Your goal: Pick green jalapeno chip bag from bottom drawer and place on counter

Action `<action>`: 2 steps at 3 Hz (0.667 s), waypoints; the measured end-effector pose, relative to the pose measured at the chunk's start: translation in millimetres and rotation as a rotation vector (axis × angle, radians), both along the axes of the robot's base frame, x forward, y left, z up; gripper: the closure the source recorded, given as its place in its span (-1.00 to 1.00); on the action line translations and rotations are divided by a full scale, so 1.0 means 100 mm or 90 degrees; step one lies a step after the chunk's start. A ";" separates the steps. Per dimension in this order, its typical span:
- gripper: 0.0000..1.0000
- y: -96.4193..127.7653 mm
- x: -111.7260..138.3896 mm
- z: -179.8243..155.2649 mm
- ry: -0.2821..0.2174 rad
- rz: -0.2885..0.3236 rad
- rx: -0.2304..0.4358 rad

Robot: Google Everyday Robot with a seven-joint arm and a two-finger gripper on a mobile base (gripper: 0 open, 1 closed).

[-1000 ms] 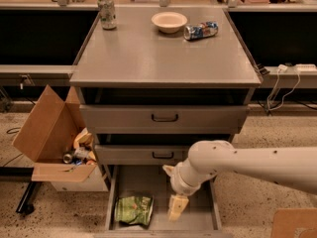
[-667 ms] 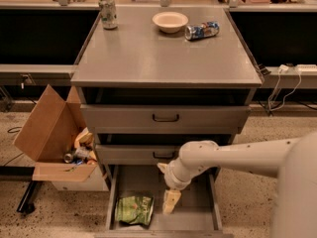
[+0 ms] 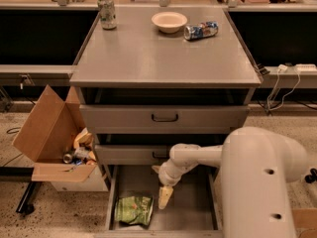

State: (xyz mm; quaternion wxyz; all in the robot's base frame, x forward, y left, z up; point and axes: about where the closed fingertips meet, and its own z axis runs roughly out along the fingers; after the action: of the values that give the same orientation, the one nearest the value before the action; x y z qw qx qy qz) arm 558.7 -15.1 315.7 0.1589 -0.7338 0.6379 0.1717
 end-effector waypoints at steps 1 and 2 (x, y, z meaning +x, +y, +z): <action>-1.00 0.08 0.16 -0.66 0.012 0.009 0.003; -1.00 0.14 0.21 -1.22 0.006 0.004 -0.005</action>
Offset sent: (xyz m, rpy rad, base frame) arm 0.0373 0.0207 -0.1874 -0.0185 -0.0293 -0.0197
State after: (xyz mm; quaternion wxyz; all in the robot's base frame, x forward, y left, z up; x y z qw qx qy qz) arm 579.9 -1.1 194.1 0.1527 -0.7354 0.6371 0.1734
